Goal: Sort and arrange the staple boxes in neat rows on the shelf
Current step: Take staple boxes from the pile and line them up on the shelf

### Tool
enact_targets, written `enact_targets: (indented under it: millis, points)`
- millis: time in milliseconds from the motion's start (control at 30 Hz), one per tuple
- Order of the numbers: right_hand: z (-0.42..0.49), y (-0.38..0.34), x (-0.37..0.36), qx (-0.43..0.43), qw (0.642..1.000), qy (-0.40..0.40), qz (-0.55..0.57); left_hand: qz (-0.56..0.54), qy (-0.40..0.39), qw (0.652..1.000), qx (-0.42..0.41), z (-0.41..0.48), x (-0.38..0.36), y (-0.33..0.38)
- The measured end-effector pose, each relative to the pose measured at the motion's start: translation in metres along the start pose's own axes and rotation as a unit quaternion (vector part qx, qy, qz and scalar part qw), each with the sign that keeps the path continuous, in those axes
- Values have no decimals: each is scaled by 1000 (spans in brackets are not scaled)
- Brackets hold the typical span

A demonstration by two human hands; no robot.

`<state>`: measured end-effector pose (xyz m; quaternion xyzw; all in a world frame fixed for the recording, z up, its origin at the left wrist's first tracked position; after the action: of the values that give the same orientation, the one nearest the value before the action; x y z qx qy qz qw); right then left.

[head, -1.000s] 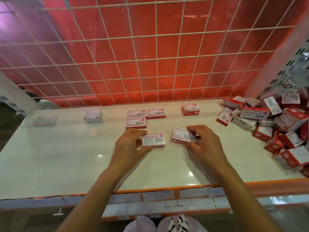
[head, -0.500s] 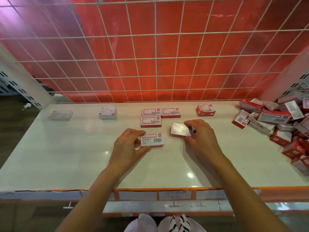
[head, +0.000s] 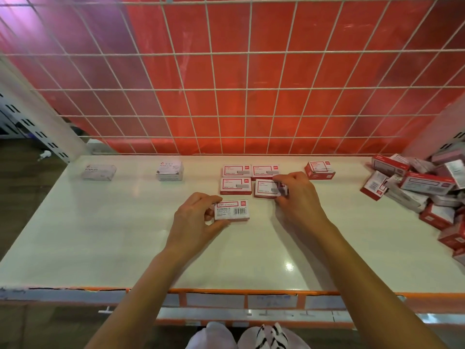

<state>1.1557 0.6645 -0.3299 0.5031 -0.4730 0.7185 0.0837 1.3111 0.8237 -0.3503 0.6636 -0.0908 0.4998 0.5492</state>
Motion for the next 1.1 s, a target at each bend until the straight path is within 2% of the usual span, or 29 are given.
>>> enact_targets:
  millis: [1100]
  points:
    - [7, 4, -19, 0, 999, 35, -1, -5, -1, 1000, 2, 3, -3, -1]
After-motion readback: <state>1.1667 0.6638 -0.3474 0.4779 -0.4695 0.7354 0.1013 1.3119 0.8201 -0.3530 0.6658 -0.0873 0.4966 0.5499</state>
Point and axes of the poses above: each hand's wrist, its own z-axis towards the middle knuckle, its own x-axis out of the back of the hand, y = z × x, the point moved 1 cm from there along z, towards the middle knuckle, and after that the axes turned 6 degrees about x, right-handed, at the moved point
